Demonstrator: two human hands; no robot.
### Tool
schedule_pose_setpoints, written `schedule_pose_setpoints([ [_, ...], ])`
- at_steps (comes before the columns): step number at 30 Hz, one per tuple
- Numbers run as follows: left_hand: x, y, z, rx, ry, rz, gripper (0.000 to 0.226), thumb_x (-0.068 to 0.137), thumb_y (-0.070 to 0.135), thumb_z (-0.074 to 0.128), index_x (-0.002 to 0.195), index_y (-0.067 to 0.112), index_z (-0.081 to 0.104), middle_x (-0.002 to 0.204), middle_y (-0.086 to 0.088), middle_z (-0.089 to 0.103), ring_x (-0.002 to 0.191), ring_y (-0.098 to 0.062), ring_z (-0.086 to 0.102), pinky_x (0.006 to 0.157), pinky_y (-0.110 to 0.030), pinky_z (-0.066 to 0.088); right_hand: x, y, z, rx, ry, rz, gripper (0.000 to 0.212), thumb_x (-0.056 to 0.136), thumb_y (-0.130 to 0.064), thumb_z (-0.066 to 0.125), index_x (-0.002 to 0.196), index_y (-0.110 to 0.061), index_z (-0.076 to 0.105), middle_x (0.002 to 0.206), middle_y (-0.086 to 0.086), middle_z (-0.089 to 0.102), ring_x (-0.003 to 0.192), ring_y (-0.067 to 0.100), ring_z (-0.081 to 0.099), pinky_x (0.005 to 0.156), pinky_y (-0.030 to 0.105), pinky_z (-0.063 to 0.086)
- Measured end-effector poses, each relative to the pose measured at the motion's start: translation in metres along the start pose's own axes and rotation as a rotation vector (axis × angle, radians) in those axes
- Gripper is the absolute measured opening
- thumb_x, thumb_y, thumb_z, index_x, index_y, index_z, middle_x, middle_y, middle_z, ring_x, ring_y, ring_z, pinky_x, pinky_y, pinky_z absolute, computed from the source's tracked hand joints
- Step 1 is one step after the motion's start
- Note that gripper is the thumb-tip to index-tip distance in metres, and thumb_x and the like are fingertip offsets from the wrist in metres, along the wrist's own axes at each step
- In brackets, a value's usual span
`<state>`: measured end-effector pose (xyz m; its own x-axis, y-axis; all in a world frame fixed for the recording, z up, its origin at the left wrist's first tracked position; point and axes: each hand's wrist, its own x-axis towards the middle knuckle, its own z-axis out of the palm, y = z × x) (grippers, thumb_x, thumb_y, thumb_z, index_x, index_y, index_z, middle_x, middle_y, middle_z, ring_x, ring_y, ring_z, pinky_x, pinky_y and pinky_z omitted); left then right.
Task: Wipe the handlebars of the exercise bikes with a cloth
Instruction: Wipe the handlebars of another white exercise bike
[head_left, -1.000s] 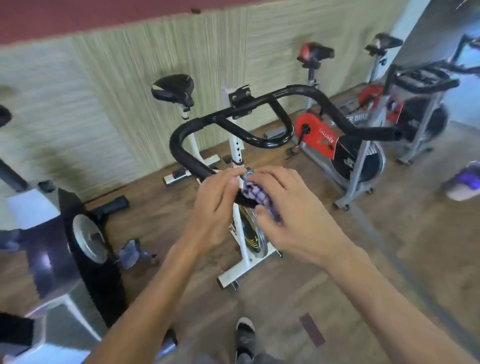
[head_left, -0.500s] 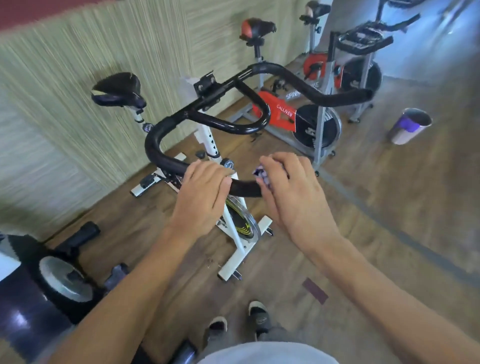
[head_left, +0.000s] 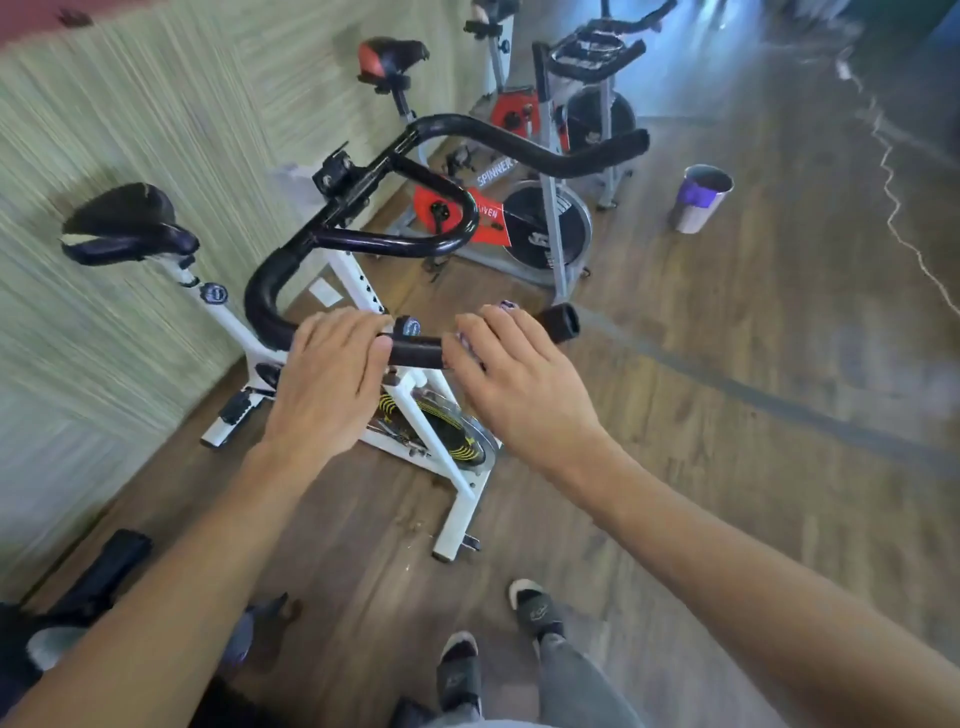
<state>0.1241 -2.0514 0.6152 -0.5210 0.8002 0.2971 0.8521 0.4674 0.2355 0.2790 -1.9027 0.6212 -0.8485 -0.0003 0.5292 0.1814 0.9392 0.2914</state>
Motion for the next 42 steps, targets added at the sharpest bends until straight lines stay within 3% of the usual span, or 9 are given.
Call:
schedule_pose_setpoints([
  [3,-0.002,-0.012,-0.002,0.039,-0.006,0.042,0.037,0.106,0.027,0.03,0.127,0.014,0.057,0.126,-0.003,0.062,0.124,-0.025,0.051,0.108,-0.039,0.032,0.026,-0.025,0.011,-0.12,-0.188,0.103,0.055,0.105,-0.049,0.039,0.123,0.0,0.056,0.104,0.013,0.059,0.093,0.033,0.056,0.093,0.043,0.045],
  [9,-0.002,-0.018,0.0,0.024,0.011,0.068,0.037,0.107,0.027,0.029,0.128,0.014,0.057,0.125,-0.001,0.062,0.123,-0.024,0.051,0.11,-0.038,0.031,0.013,0.015,-0.014,-0.258,-0.041,-0.026,0.019,0.105,-0.023,0.052,0.109,-0.005,0.059,0.091,0.009,0.056,0.079,0.03,0.051,0.078,0.041,0.041],
  [13,-0.001,-0.011,0.004,-0.02,0.055,0.02,0.036,0.107,0.025,0.028,0.124,0.014,0.058,0.121,0.0,0.062,0.12,-0.023,0.052,0.109,-0.038,0.031,0.016,0.017,-0.015,-0.262,-0.078,0.012,0.035,0.111,-0.031,0.035,0.105,-0.005,0.058,0.091,0.01,0.055,0.08,0.03,0.051,0.081,0.041,0.042],
  [18,-0.005,-0.028,-0.003,0.079,-0.006,0.032,0.041,0.109,0.032,0.026,0.134,0.014,0.053,0.13,-0.001,0.059,0.125,-0.024,0.049,0.114,-0.04,0.032,0.046,-0.031,0.014,-0.131,-0.237,0.127,0.044,0.107,-0.045,0.037,0.102,-0.008,0.059,0.087,0.009,0.058,0.076,0.029,0.056,0.071,0.039,0.045],
  [22,-0.007,-0.062,-0.012,0.065,0.002,-0.092,0.041,0.111,0.032,0.024,0.124,0.012,0.057,0.127,-0.004,0.06,0.128,-0.024,0.049,0.122,-0.048,0.024,0.022,-0.012,-0.004,-0.234,-0.262,-0.003,0.054,0.109,-0.04,0.024,0.129,0.001,0.052,0.101,0.012,0.058,0.085,0.03,0.057,0.079,0.04,0.048],
  [29,-0.006,-0.063,-0.003,-0.074,0.07,-0.065,0.035,0.11,0.024,0.03,0.133,0.013,0.055,0.145,-0.003,0.05,0.143,-0.021,0.037,0.127,-0.045,0.007,0.063,-0.046,0.023,-0.008,-0.243,0.106,0.045,0.106,-0.042,0.03,0.108,-0.008,0.059,0.094,0.009,0.059,0.081,0.029,0.058,0.078,0.04,0.05],
  [34,-0.008,-0.069,-0.005,-0.102,0.073,-0.033,0.035,0.111,0.023,0.031,0.134,0.016,0.056,0.148,-0.001,0.047,0.145,-0.02,0.035,0.127,-0.044,0.007,0.057,-0.054,0.021,0.037,-0.264,0.081,0.054,0.108,-0.041,0.029,0.14,-0.001,0.047,0.117,0.013,0.058,0.098,0.031,0.059,0.092,0.042,0.051],
  [38,-0.007,-0.067,-0.003,-0.094,0.08,-0.048,0.037,0.11,0.027,0.026,0.133,0.017,0.054,0.148,0.0,0.045,0.145,-0.019,0.033,0.128,-0.043,0.003,0.005,-0.023,0.003,-0.114,-0.197,-0.037,0.046,0.112,-0.021,0.037,0.149,0.006,0.035,0.129,0.024,0.054,0.112,0.041,0.056,0.103,0.049,0.046],
  [42,-0.007,-0.065,0.0,-0.099,0.097,-0.058,0.036,0.11,0.025,0.029,0.139,0.018,0.05,0.154,-0.001,0.039,0.148,-0.02,0.03,0.127,-0.047,0.004,0.029,-0.046,0.023,-0.083,-0.131,0.097,0.046,0.109,-0.03,0.04,0.14,0.003,0.048,0.112,0.017,0.059,0.096,0.034,0.059,0.09,0.044,0.052],
])
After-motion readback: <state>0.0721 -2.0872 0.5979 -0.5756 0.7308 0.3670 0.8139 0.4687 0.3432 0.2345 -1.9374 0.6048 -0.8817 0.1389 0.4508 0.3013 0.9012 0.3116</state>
